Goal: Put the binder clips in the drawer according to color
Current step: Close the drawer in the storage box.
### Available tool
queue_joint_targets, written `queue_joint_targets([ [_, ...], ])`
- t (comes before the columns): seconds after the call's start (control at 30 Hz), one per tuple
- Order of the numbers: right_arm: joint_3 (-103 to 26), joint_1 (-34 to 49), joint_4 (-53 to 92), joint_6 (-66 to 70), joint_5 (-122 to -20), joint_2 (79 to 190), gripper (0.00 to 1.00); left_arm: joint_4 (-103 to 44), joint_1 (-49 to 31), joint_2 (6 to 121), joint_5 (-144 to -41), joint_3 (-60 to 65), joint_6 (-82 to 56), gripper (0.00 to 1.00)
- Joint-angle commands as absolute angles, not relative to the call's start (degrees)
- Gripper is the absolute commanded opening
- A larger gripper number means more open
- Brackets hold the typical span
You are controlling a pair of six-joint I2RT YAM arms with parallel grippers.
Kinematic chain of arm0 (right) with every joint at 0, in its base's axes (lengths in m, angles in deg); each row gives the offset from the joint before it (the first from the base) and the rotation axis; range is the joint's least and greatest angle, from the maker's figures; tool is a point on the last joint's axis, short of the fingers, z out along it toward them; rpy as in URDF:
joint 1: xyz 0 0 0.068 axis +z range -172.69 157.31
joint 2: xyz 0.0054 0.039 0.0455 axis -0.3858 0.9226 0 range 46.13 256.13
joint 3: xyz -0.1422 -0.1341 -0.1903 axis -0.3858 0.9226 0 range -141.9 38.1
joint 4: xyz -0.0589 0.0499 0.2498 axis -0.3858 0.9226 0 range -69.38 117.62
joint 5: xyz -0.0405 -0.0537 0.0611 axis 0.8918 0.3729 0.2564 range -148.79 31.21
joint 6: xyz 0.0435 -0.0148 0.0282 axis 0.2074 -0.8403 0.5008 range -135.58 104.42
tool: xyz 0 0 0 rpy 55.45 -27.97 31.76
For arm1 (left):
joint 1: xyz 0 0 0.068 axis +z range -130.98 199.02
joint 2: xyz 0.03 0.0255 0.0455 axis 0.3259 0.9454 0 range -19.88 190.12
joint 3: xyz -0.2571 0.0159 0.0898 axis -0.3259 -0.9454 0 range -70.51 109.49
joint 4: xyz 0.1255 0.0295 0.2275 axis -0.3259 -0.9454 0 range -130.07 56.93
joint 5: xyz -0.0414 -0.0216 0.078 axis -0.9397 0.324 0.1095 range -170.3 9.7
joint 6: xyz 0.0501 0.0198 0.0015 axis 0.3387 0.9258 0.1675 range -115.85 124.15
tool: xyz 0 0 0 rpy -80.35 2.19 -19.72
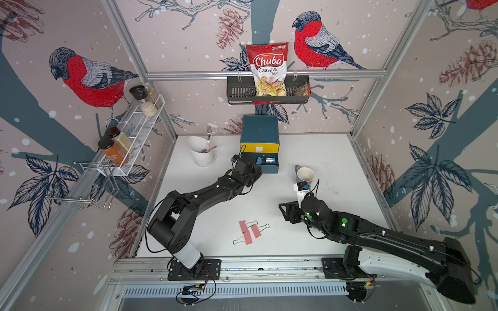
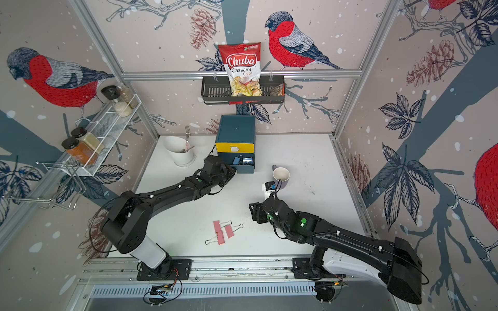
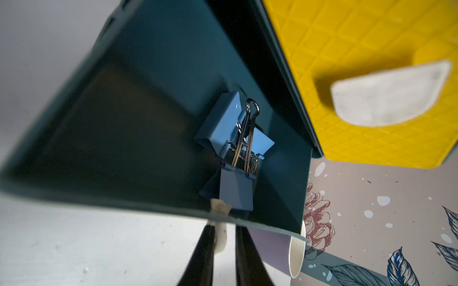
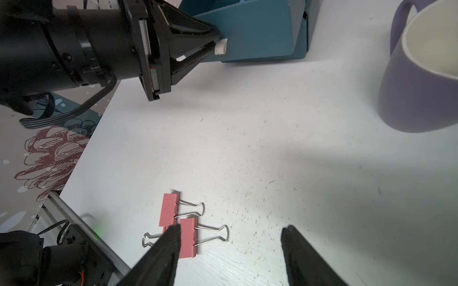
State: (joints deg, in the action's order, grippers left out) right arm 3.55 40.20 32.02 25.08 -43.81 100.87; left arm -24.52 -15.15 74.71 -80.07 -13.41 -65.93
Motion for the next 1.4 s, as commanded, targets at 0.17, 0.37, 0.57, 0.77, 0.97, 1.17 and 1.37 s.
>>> queue_joint_targets([
  [0.17,3.81,40.37,31.39,25.77,-43.59,100.26,0.7,-18.64,-13.05,80.32,-79.84,-8.97,-67.98,0.12],
  [0.37,4.26,40.32,31.03,25.84,-43.85,100.27,0.7,-13.76,-12.43,82.56,-79.61,-8.89,-71.0,0.09],
  [0.57,4.44,40.31,31.1,25.81,-43.83,100.12,0.7,-11.14,-11.85,83.38,-79.21,-8.48,-72.43,0.1],
  [0.77,4.44,40.34,31.11,25.81,-44.03,99.96,0.7,-10.48,-10.72,84.93,-80.47,-7.18,-73.32,0.1],
  [0.97,4.52,40.35,31.38,25.97,-44.03,99.74,0.69,-9.3,-10.36,85.68,-81.04,-7.28,-74.2,0.1],
  [1.17,4.87,40.36,31.2,26.25,-44.03,99.74,0.7,-8.49,-10.39,83.57,-80.66,-9.11,-73.61,0.24],
  [1.37,5.4,40.41,31.17,26.43,-43.94,99.64,0.7,-6.12,-11.33,77.0,-77.71,-18.1,-74.97,0.32],
])
